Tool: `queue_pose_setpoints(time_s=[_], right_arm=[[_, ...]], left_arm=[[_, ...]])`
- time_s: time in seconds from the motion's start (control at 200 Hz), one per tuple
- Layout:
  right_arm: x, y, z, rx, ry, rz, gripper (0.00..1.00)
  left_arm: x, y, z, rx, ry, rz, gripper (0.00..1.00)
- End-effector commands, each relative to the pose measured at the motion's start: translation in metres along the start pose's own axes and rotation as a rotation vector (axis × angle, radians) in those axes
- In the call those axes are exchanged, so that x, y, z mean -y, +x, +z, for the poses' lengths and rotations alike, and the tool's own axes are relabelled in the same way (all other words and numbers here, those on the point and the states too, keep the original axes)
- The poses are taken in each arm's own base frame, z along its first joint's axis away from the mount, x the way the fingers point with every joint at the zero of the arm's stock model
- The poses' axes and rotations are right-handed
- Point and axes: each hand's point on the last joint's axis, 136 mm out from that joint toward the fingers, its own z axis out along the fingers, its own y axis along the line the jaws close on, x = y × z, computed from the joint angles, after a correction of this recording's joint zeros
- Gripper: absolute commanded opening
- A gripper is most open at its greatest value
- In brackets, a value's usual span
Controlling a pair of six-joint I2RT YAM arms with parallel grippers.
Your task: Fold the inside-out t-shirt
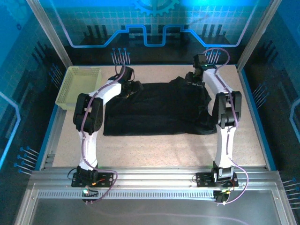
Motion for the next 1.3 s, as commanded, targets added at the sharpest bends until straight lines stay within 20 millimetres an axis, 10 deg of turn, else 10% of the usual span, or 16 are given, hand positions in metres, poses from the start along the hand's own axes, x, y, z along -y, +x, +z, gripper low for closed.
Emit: queue_pose_setpoints(time_s=[0.0,0.255,0.595,0.715,0.875,1.065,1.296], right_arm=[[0.01,0.02,0.011,-0.107,0.011,0.041,0.59],[0.072,0.082,0.027,-0.259,0.148,0.277,0.55],[0.105,0.154,-0.016,-0.23,0.199,0.352,0.55],[0.088,0.123,-0.036,-0.149,0.131,0.296,0.54],[0.065,0.05,-0.056,0.006,0.073,0.208,0.57],[0.054,0.002,-0.025,-0.011,0.059,0.113,0.56],[0.04,0.001,0.03,-0.081,-0.002,0.037,0.55]], left_arm=[[-0.011,0.009,0.006,-0.057,-0.009,0.0,0.81],[-0.039,0.043,0.014,-0.112,-0.04,-0.019,0.81],[-0.071,0.094,-0.015,-0.127,-0.035,-0.078,0.82],[-0.06,0.072,-0.031,-0.087,-0.049,-0.027,0.83],[0.007,0.028,-0.043,-0.026,0.028,0.061,0.83],[0.076,0.025,-0.025,-0.066,0.112,0.138,0.82],[0.115,0.029,0.001,-0.07,0.187,0.185,0.82]])
